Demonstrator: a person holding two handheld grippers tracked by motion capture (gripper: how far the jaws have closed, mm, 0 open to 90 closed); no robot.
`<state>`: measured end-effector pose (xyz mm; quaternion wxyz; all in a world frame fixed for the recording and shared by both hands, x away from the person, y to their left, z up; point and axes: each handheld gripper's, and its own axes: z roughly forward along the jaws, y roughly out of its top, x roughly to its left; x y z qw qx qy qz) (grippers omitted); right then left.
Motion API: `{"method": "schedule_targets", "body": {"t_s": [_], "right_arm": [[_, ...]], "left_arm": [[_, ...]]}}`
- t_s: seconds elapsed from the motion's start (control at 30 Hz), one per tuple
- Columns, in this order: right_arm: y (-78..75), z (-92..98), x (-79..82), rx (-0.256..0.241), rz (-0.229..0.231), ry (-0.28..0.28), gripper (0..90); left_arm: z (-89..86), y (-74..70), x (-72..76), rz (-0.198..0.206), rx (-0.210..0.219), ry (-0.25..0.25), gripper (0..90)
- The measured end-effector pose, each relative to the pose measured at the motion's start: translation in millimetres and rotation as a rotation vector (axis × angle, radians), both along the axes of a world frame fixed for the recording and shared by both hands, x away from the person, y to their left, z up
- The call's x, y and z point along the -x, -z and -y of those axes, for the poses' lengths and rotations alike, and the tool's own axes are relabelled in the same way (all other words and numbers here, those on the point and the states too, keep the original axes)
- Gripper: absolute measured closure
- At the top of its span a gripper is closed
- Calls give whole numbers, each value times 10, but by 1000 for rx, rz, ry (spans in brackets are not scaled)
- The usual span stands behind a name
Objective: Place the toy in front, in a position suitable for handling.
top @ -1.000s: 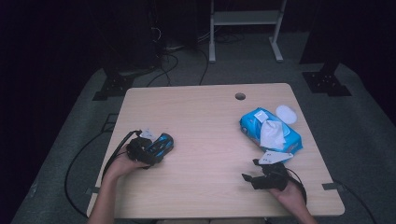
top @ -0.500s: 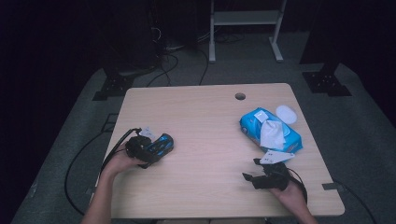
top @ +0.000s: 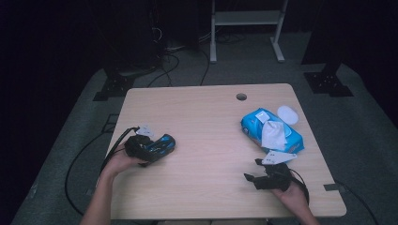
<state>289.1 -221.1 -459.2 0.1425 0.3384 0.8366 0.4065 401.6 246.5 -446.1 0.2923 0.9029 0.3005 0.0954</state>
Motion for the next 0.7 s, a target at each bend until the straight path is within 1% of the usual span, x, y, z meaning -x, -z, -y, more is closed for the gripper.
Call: {"method": "schedule_targets", "body": {"t_s": [0.03, 0.07, 0.1, 0.17, 0.2, 0.33, 0.4, 0.43, 0.5, 0.6, 0.63, 0.7], "right_arm": [[0, 0, 0, 0, 0, 0, 259], [0, 0, 0, 0, 0, -1, 258], [0, 0, 0, 0, 0, -1, 258], [0, 0, 0, -1, -2, -1, 258], [0, 0, -1, 0, -1, -2, 259], [4, -5, -3, 2, -1, -5, 258], [5, -8, -3, 3, -1, -6, 259], [5, -9, -2, 3, -2, -6, 259], [6, -11, -4, 3, -3, -6, 259], [2, -7, 0, 1, -2, -7, 259], [0, -5, 2, -1, -1, -7, 259], [-2, -1, 1, -1, 1, -7, 258]], "left_arm": [[-2, 0, 1, 0, 4, 0, 266], [-2, 2, 3, -12, 6, -2, 266], [-2, 2, 3, -12, 6, -2, 266], [26, 48, 8, -22, -45, 3, 265], [37, 65, 9, -27, -60, 1, 265], [58, 75, -5, -39, -64, -3, 264], [82, 69, -16, -42, -77, -6, 262], [105, 63, -27, -44, -92, -3, 260], [142, 62, -48, -52, -109, -6, 251], [189, 67, -82, -62, -122, -19, 206], [201, 75, -93, -63, -131, -20, 202], [209, 84, -99, -68, -132, -22, 201]]}}
